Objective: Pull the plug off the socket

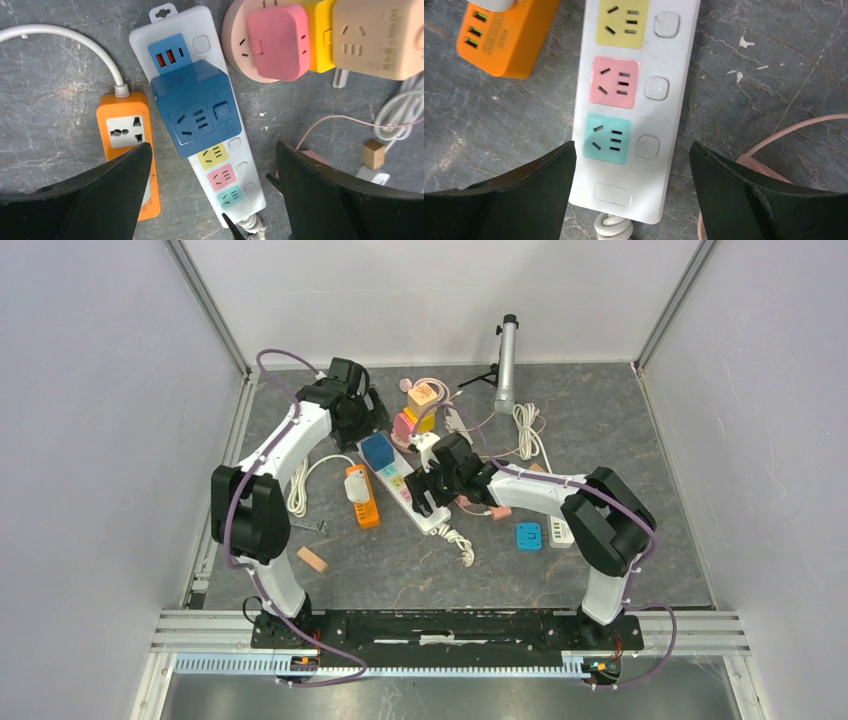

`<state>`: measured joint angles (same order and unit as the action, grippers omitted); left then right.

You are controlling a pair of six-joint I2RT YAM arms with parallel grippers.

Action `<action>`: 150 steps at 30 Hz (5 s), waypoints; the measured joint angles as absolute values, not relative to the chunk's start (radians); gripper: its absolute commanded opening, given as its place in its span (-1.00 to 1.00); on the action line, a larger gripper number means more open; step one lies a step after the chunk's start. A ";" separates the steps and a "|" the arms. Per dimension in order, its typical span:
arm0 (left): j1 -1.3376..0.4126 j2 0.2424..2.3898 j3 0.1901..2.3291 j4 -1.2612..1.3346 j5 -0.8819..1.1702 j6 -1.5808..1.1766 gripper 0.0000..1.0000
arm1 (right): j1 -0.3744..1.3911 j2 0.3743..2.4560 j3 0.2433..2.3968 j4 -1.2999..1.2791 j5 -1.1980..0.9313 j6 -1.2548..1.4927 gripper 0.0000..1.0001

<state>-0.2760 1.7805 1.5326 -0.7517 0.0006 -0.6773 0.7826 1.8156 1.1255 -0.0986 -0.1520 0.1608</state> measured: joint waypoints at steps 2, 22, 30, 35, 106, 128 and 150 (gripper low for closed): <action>-0.292 1.795 1.533 -0.759 -0.023 -0.694 0.90 | 0.782 1.825 1.126 -0.104 -0.138 0.163 0.75; -0.310 1.951 1.582 -0.789 -0.060 -0.710 0.51 | 0.831 1.831 1.073 -0.032 -0.122 0.107 0.68; -0.309 1.961 1.583 -0.807 -0.060 -0.697 0.55 | 0.863 1.834 1.089 -0.053 -0.041 0.107 0.45; -0.309 1.986 1.604 -0.829 -0.059 -0.682 0.30 | 0.865 1.834 1.082 -0.039 -0.036 0.127 0.45; -0.281 2.009 1.622 -0.824 0.005 -0.616 -0.14 | 0.883 1.875 1.083 0.119 0.062 0.090 0.11; -0.314 2.006 1.624 -0.823 -0.069 -0.617 -0.22 | 0.942 1.882 1.082 0.137 0.182 0.121 0.11; -0.278 1.944 1.547 -0.783 0.001 -0.640 -0.23 | 0.949 1.877 1.066 0.160 0.173 0.134 0.12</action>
